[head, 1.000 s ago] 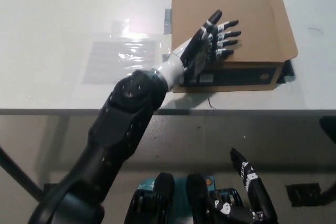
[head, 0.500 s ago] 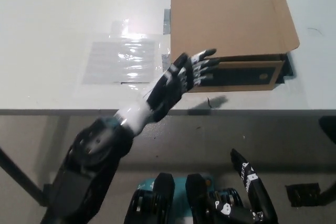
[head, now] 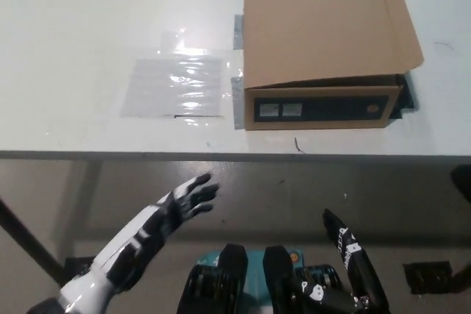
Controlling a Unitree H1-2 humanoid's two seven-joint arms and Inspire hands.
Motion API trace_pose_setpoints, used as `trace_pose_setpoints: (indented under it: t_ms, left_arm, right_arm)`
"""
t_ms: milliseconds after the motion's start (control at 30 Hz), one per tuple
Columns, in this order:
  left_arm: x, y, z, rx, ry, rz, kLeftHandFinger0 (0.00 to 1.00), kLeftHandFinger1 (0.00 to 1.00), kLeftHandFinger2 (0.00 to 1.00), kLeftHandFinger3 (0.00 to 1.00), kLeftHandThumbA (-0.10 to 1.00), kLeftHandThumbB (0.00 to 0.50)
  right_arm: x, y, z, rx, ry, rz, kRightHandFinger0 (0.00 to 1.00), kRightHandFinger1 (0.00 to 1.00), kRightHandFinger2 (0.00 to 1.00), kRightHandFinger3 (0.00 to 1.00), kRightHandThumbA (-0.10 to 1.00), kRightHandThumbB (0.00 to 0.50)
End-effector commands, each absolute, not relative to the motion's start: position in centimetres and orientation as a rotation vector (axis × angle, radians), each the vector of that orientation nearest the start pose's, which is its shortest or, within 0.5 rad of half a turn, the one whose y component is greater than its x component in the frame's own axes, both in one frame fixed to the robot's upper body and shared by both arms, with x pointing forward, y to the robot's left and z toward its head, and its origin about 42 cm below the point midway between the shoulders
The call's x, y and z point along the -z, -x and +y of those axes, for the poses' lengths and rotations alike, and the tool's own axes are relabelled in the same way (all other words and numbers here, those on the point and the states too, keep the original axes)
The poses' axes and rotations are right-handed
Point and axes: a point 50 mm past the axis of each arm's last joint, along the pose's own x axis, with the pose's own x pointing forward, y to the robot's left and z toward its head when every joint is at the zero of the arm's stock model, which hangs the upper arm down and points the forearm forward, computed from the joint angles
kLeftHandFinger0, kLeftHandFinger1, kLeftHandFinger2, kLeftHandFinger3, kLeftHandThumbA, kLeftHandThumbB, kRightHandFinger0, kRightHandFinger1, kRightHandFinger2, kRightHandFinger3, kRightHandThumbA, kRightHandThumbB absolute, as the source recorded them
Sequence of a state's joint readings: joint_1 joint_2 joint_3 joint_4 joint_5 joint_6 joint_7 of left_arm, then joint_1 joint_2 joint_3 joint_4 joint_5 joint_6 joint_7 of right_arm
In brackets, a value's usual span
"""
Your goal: A small storge box is placed at the center of the table and the robot uses its left hand to push the lid and close it
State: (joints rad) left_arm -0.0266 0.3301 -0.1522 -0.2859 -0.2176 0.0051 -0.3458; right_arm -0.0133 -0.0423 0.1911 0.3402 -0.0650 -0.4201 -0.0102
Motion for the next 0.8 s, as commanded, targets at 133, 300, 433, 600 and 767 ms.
trace_pose_setpoints:
  t_ms: [133, 300, 433, 600, 767]
  left_arm:
    - [-15.4, -29.2, 25.4, 0.526, -0.245, -0.263, 1.0, 1.0, 1.0, 1.0, 1.0, 0.248]
    - [-13.9, -30.3, 25.7, 0.512, -0.273, -0.225, 1.0, 1.0, 1.0, 1.0, 1.0, 0.194]
    - [-12.8, -30.9, 26.0, 0.496, -0.306, -0.197, 1.0, 1.0, 1.0, 1.0, 1.0, 0.18]
    - [-11.9, -31.2, 26.3, 0.488, -0.324, -0.171, 1.0, 1.0, 1.0, 1.0, 1.0, 0.143]
    - [-11.6, -31.6, 26.4, 0.469, -0.346, -0.144, 1.0, 1.0, 1.0, 1.0, 1.0, 0.164]
  right_arm:
    - [-4.3, -27.6, -16.8, -0.235, 0.092, -0.167, 1.0, 1.0, 1.0, 1.0, 1.0, 0.387]
    - [-4.4, -27.7, -16.8, -0.234, 0.101, -0.172, 1.0, 1.0, 1.0, 1.0, 1.0, 0.387]
    - [-4.5, -27.8, -16.7, -0.239, 0.103, -0.175, 1.0, 1.0, 1.0, 1.0, 1.0, 0.389]
    - [-4.4, -27.9, -16.8, -0.244, 0.107, -0.174, 1.0, 1.0, 1.0, 1.0, 1.0, 0.396]
    - [-4.6, -28.2, -16.7, -0.241, 0.103, -0.179, 1.0, 1.0, 1.0, 1.0, 1.0, 0.4]
